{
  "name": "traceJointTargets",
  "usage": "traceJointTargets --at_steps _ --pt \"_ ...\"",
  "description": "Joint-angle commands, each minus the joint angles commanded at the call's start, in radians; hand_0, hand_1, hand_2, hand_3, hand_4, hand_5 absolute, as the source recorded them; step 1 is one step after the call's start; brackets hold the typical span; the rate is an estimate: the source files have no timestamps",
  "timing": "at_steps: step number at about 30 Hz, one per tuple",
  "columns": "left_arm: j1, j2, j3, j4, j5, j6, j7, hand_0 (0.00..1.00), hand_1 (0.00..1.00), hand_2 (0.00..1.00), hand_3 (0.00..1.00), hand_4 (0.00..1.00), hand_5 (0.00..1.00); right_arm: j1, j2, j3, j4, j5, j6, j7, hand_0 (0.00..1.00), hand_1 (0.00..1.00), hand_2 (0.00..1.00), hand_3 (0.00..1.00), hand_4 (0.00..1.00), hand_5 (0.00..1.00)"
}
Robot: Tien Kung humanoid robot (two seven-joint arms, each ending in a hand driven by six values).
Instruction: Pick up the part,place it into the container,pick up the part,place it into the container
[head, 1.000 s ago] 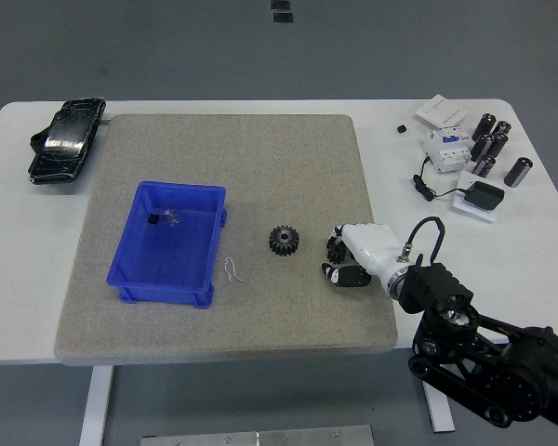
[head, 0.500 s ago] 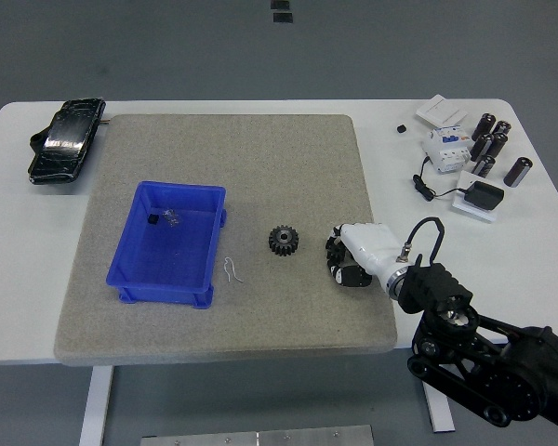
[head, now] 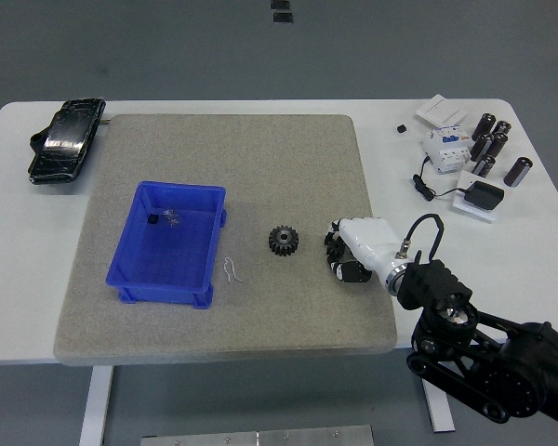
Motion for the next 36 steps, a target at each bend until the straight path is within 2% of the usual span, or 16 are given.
traceJointTargets --at_steps 7,11,13,14,19,20,25,26,31,32,36 --pt "0.001 -0.001 -0.003 0.000 0.002 0.001 0.001 0.681 0.635 0.602 0.583 0.630 0.268 0.036 -0.014 -0.026 0.035 0.015 -0.006 0.001 0.298 0.470 0.432 0.622 0.540 0.002" --pt "0.003 -0.001 -0.008 -0.001 0.009 0.000 0.004 0.681 0.635 0.602 0.584 0.632 0.273 0.098 0.004 -0.067 0.093 0.041 -0.022 0.004 0.298 0.471 0.432 0.625 0.545 0.002" --pt "0.004 0.002 -0.009 -0.001 0.011 -0.001 0.005 0.681 0.635 0.602 0.584 0.632 0.273 0.139 0.032 -0.099 0.114 0.047 -0.039 0.010 0.298 0.471 0.432 0.625 0.545 0.002" --pt "0.004 0.003 -0.010 -0.001 0.014 -0.002 0.006 0.681 0.635 0.603 0.584 0.634 0.276 0.156 0.047 -0.113 0.118 0.047 -0.047 0.013 0.335 0.485 0.476 0.631 0.538 0.002" --pt "0.006 0.009 -0.020 -0.001 0.029 -0.004 0.011 0.681 0.635 0.603 0.584 0.634 0.276 0.246 0.140 -0.187 0.112 0.027 -0.086 0.021 0.335 0.485 0.476 0.631 0.538 0.002" --pt "0.006 0.009 -0.021 -0.001 0.030 -0.004 0.012 0.681 0.636 0.603 0.584 0.638 0.282 0.258 0.155 -0.200 0.111 0.020 -0.090 0.020 0.385 0.510 0.545 0.651 0.481 0.045" --pt "0.008 0.009 -0.028 -0.002 0.039 -0.005 0.016 0.681 0.636 0.603 0.584 0.638 0.282 0.318 0.213 -0.277 0.106 0.006 -0.098 0.013 0.385 0.510 0.545 0.651 0.481 0.045" --pt "0.009 0.009 -0.030 -0.002 0.042 -0.005 0.018 0.681 0.635 0.603 0.584 0.639 0.282 0.329 0.224 -0.293 0.101 0.004 -0.099 0.009 0.537 0.650 0.646 0.658 0.497 0.296" --pt "0.010 0.007 -0.035 -0.004 0.049 -0.006 0.022 0.681 0.635 0.603 0.584 0.639 0.282 0.354 0.270 -0.344 0.042 0.003 -0.086 -0.021 0.537 0.650 0.646 0.658 0.497 0.296" --pt "0.010 0.007 -0.035 -0.004 0.051 -0.006 0.022 0.681 0.636 0.603 0.584 0.639 0.283 0.355 0.275 -0.351 0.029 0.007 -0.087 -0.024 0.848 0.872 0.866 0.758 0.584 0.379" --pt "0.011 0.005 -0.039 -0.005 0.055 -0.006 0.025 0.681 0.636 0.603 0.584 0.639 0.283 0.359 0.295 -0.388 -0.027 0.038 -0.107 -0.024 0.848 0.872 0.866 0.758 0.584 0.379"
